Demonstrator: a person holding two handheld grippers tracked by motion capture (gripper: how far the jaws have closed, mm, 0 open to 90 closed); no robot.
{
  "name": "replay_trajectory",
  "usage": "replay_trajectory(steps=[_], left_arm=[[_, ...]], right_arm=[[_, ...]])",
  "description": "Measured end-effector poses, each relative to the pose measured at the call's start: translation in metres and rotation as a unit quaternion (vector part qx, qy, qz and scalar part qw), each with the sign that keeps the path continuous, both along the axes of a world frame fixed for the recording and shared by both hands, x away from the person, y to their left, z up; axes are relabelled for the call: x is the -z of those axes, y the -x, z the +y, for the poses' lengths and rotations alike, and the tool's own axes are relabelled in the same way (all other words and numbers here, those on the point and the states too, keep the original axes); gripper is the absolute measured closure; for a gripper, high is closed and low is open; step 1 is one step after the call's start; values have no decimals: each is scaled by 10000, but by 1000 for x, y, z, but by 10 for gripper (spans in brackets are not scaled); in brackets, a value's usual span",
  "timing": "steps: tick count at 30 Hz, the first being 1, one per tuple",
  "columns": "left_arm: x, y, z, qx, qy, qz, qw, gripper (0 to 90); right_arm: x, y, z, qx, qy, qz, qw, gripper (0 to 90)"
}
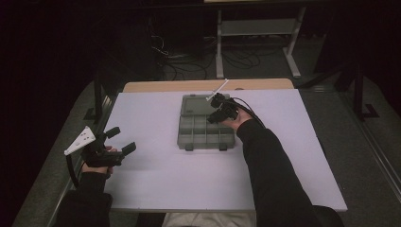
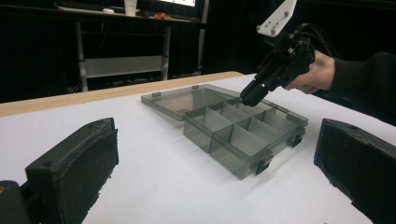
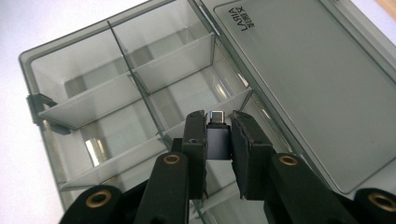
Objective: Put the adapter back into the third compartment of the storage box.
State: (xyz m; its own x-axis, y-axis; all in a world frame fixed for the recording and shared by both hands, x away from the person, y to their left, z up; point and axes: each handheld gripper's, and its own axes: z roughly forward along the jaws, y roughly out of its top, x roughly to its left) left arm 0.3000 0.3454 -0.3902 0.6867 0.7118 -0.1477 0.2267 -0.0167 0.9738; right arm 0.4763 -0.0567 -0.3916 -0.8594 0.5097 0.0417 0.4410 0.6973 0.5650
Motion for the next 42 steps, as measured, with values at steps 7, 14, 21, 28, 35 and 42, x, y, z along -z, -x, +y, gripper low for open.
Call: replay_trajectory(steps=[7, 14, 21, 28, 35, 42], left_arm=[[0, 0, 0, 0, -3, 2, 10000, 0], [0, 0, 0, 2, -1, 3, 10000, 0], [0, 0, 0, 1, 1, 4, 10000, 0], [0, 0, 0, 10, -6, 3, 10000, 0], [0, 0, 0, 16, -13, 0, 10000, 0], [0, 0, 0, -3, 7, 18, 10000, 0]], right_arm=[[8, -2, 4, 4, 102, 75, 9999, 747], [9, -3, 5, 102, 98, 118, 9998, 679], [5, -2, 1, 172, 57, 106, 9998, 627], [-8, 3, -6, 281, -79, -42, 9996, 509], [-21, 9, -14, 368, -263, -135, 9989, 404], [-28, 13, -23, 493, -386, -29, 9980, 248]])
